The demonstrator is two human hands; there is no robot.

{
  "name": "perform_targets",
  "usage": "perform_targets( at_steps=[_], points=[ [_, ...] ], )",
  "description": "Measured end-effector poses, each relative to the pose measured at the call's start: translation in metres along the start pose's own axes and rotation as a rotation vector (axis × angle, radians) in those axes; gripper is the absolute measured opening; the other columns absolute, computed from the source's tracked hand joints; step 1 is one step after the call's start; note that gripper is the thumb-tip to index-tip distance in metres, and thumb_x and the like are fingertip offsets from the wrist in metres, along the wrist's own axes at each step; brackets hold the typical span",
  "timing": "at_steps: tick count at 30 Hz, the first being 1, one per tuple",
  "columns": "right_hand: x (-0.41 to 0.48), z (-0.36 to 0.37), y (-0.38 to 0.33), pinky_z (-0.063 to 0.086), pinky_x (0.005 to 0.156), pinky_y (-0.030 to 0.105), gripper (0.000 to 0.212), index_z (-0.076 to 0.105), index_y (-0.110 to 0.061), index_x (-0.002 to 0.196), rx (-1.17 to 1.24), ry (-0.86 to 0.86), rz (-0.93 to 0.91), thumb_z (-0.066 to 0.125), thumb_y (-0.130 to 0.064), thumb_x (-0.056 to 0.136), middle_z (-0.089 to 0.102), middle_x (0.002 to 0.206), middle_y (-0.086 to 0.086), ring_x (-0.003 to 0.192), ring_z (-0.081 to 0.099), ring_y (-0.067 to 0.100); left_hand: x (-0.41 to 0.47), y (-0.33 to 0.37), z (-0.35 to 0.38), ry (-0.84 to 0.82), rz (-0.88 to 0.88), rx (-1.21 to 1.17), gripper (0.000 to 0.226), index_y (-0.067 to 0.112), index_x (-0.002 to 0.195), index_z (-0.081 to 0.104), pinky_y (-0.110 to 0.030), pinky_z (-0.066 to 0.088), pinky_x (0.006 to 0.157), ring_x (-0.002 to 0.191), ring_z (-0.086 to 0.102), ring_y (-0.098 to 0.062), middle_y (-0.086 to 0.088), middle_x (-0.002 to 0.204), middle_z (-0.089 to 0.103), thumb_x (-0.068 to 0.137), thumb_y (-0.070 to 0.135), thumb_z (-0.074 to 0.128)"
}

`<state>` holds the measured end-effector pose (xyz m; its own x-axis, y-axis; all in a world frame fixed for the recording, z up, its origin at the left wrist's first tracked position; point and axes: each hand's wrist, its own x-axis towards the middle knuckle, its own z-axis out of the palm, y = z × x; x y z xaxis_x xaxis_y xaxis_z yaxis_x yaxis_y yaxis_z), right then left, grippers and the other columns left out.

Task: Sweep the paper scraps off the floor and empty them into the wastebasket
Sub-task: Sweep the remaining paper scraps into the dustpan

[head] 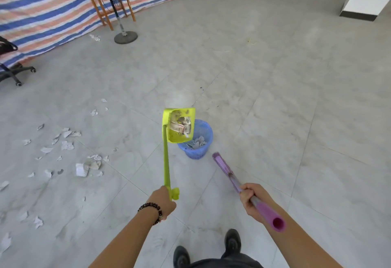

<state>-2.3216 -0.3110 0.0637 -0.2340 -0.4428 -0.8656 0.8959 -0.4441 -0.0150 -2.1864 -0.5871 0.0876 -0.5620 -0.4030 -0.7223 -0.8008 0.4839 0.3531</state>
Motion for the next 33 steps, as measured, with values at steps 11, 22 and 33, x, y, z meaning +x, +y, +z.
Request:
perform_targets(
  at_steps=[11, 22, 33],
  points=[
    [0.0, -0.007, -0.014, 0.038, 0.027, 0.014, 0.023, 0.041, -0.014, 0.084, -0.072, -0.019, 0.112, 0.055, 0.003, 0.077, 0.035, 0.045, -0.006, 0.027, 0.037, 0.004, 0.006, -0.001, 0.034, -0.338, -0.307, -0.518, 0.007, 0.004, 0.096, 0.059, -0.022, 0.039, 0.044, 0.049, 0.058, -0.017, -0.009, 0.074, 0.06, 0.092, 0.009, 0.058],
    [0.001, -0.003, -0.02, 0.039, 0.027, 0.015, 0.021, 0.043, -0.013, 0.081, -0.104, -0.015, 0.148, 0.055, 0.004, 0.074, 0.036, 0.044, -0.006, 0.026, 0.039, 0.005, 0.009, 0.035, 0.044, -0.201, -0.239, -0.266, 0.019, 0.012, 0.077, 0.042, -0.017, 0.023, 0.041, 0.042, 0.031, -0.013, -0.004, 0.059, 0.046, 0.088, 0.016, 0.057],
    [0.019, 0.01, -0.027, 0.039, 0.027, 0.016, 0.028, 0.037, -0.018, 0.07, -0.124, 0.007, 0.16, 0.048, 0.003, 0.084, 0.036, 0.041, -0.005, 0.025, 0.038, 0.006, 0.009, 0.027, 0.043, 0.051, -0.102, 0.111, 0.019, 0.018, 0.069, 0.042, -0.02, 0.033, 0.045, 0.053, 0.043, -0.01, 0.004, 0.064, 0.046, 0.085, 0.018, 0.05]
  ],
)
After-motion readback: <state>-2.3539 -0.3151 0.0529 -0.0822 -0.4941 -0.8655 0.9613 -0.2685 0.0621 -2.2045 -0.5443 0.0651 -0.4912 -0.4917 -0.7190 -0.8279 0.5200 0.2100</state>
